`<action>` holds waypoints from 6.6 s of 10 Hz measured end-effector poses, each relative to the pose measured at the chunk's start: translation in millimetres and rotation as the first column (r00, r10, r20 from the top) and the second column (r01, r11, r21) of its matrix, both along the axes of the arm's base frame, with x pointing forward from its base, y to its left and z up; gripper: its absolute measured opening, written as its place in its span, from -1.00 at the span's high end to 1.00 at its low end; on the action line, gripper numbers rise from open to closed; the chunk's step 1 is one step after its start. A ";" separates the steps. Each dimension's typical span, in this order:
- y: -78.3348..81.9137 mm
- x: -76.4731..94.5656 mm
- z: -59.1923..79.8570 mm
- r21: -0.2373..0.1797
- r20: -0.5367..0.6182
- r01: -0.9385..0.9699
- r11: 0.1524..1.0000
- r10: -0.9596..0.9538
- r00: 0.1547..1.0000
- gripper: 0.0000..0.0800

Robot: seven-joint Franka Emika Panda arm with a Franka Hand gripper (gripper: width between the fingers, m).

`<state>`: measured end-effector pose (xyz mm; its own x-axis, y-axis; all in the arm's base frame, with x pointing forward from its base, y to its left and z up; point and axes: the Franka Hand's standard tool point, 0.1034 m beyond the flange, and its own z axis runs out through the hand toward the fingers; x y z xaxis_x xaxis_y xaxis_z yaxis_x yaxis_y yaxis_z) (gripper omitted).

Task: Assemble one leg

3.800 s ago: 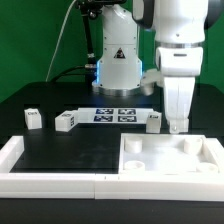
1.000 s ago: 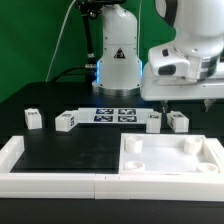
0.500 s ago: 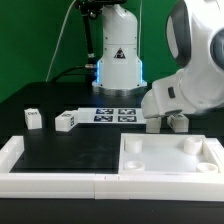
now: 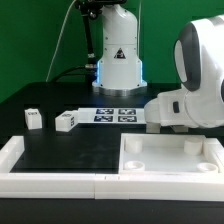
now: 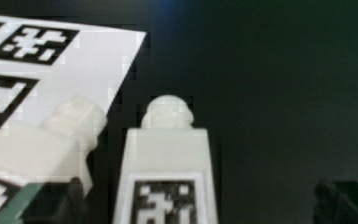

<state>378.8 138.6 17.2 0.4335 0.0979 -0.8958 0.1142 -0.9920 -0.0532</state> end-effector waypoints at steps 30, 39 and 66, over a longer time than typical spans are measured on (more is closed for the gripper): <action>-11.3 65.5 91.7 0.071 0.313 0.087 0.994 -0.105 0.944 0.27; -17.4 118.5 111.4 0.181 0.923 -0.002 0.983 -0.169 0.346 0.27; -21.2 238.1 76.7 0.214 0.973 -0.066 0.975 -0.207 0.106 0.27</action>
Offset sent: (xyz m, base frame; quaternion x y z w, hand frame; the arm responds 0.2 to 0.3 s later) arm -0.0057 -0.0037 -0.0089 -0.0043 0.0337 0.0031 0.9994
